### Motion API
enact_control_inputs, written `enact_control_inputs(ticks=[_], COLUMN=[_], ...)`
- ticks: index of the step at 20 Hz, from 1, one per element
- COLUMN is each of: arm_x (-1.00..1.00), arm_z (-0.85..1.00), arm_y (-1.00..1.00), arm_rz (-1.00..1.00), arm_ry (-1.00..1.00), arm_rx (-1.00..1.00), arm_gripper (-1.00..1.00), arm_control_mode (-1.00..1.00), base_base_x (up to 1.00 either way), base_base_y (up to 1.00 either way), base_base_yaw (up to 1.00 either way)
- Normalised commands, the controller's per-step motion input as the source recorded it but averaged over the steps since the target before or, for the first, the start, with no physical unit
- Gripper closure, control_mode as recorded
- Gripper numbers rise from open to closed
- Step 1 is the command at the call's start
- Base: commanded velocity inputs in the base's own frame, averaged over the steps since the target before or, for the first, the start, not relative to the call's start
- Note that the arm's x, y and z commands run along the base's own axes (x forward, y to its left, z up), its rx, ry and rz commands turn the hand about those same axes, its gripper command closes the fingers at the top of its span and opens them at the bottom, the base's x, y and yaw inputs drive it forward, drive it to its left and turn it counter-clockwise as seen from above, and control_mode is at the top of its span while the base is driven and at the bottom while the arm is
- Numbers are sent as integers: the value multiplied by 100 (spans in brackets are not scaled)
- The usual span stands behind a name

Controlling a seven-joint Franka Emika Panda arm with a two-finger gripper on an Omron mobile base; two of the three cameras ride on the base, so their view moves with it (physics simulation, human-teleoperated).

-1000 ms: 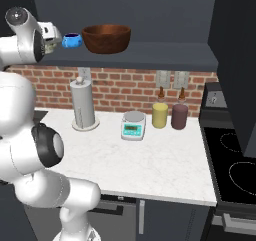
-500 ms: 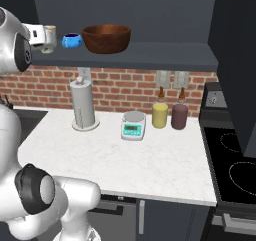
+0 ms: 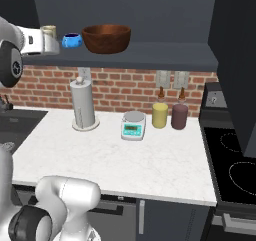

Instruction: Gather all objects into one cabinet and sort the glasses and bowls to opposite sides.

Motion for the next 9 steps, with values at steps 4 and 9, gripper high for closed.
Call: enact_control_inputs(ticks=[4,9], arm_x=[-92,-99], arm_z=[34,24], arm_y=[-55,-52], arm_rz=[-13,-13], arm_ry=[0,0], arm_rx=[5,4], arm_gripper=[-100,-100], arm_control_mode=[-100,-100], base_base_x=[0,0], base_base_y=[0,0], base_base_yaw=[0,0])
